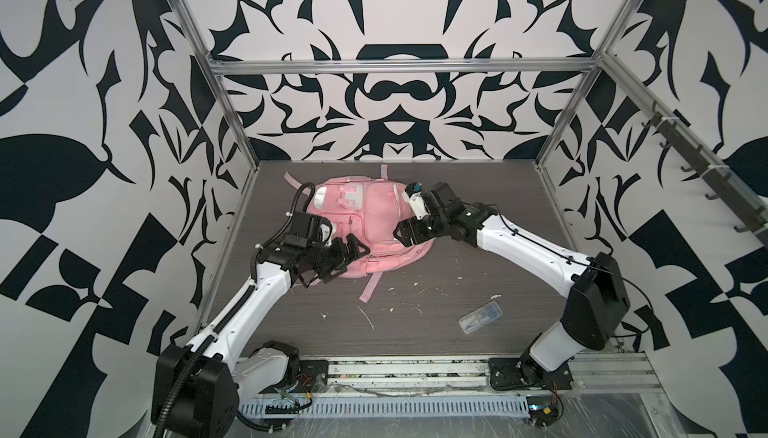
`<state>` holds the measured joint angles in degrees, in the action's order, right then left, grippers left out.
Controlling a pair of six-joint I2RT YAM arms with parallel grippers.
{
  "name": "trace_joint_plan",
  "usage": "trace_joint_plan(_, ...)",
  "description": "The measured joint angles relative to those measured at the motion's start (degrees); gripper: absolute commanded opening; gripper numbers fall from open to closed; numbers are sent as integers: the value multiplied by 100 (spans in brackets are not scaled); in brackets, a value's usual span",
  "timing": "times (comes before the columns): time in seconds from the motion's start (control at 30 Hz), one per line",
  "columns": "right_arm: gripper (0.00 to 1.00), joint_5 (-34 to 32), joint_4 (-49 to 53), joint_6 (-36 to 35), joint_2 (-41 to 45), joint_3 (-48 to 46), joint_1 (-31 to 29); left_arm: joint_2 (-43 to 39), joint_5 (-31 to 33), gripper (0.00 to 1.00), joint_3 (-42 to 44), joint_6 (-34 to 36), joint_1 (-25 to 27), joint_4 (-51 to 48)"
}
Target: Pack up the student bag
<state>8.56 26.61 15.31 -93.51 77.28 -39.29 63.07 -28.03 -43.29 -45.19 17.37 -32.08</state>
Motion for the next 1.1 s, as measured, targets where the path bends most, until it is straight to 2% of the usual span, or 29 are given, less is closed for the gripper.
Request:
trace_joint_plan(0.17,94,-28,37,-79,-170,249,-70,-50,127,94,487,-282,-297,-26)
trace_joint_plan(0.43,90,-92,175,-83,-286,422,-216,90,284,86,708,-717,-962,726)
trace_joint_plan(0.7,89,-743,887,393,-741,1073,-487,398,225,62,1250,-1003,-1329,1593)
trace_joint_plan(0.87,89,-1191,1733,859,-1064,1843,-756,562,22,39,1624,-1025,-1377,2352)
trace_joint_plan(1.1,90,-1440,2205,1311,-1097,2262,-990,586,-164,23,1873,-920,-1392,2898)
